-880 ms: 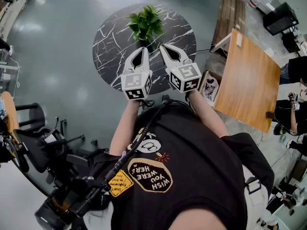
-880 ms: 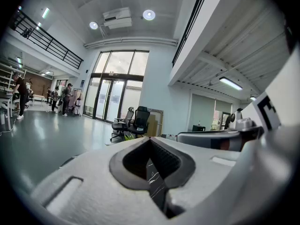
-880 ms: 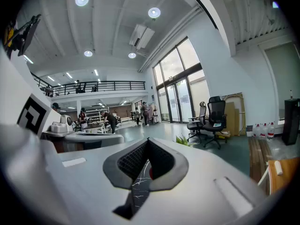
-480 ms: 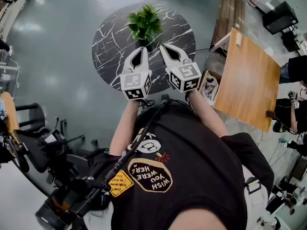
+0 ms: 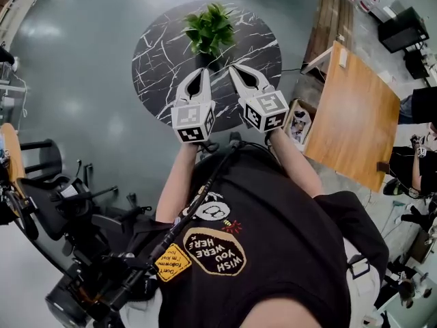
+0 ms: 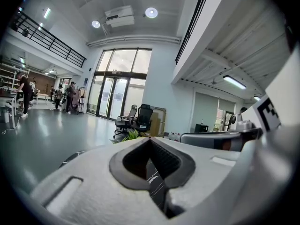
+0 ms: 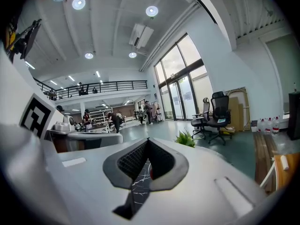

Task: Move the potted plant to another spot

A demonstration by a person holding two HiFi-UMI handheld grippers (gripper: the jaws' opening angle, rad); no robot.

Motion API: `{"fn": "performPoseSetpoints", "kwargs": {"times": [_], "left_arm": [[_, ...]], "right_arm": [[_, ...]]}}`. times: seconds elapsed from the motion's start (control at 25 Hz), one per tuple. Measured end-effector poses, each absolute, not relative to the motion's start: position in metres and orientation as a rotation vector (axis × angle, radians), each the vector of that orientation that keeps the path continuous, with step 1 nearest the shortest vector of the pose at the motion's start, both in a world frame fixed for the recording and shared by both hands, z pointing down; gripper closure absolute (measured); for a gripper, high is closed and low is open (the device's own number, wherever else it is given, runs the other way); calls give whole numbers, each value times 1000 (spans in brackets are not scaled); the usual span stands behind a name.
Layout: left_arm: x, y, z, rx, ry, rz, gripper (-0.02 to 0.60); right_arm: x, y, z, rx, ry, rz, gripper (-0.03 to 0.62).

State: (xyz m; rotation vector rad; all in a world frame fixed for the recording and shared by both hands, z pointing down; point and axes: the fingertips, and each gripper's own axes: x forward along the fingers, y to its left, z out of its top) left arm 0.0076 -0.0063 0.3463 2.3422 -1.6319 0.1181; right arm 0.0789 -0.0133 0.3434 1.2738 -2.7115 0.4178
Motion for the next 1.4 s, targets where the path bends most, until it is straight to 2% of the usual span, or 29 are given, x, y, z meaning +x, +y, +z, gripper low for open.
{"fn": "performPoseSetpoints", "kwargs": {"times": [0.72,1.12,1.16,1.2,1.24,1.32,1.4], "left_arm": [[-28,-77,442,2287,-1631,172,578],[-51,-104,514,2273,-1549,221,577],[-51,-106,520,2262,-1550,221,577],[-52,-107,525,2251,-1555,218,578],[-52,-109,530,2239,-1562,212,578],[-55,-110,539,2214,-1579,198,578],[-60,-110,548,2182,-1600,186,578]], "right_arm": [[50,-86,455,1200,-2615,492,592],[30,-140,576,1327,-2529,456,591],[30,-144,590,1307,-2526,467,539],[28,-148,603,1276,-2524,478,444],[27,-153,617,1243,-2514,486,391],[25,-165,645,1197,-2469,490,308],[21,-181,667,1196,-2431,484,261]]}}
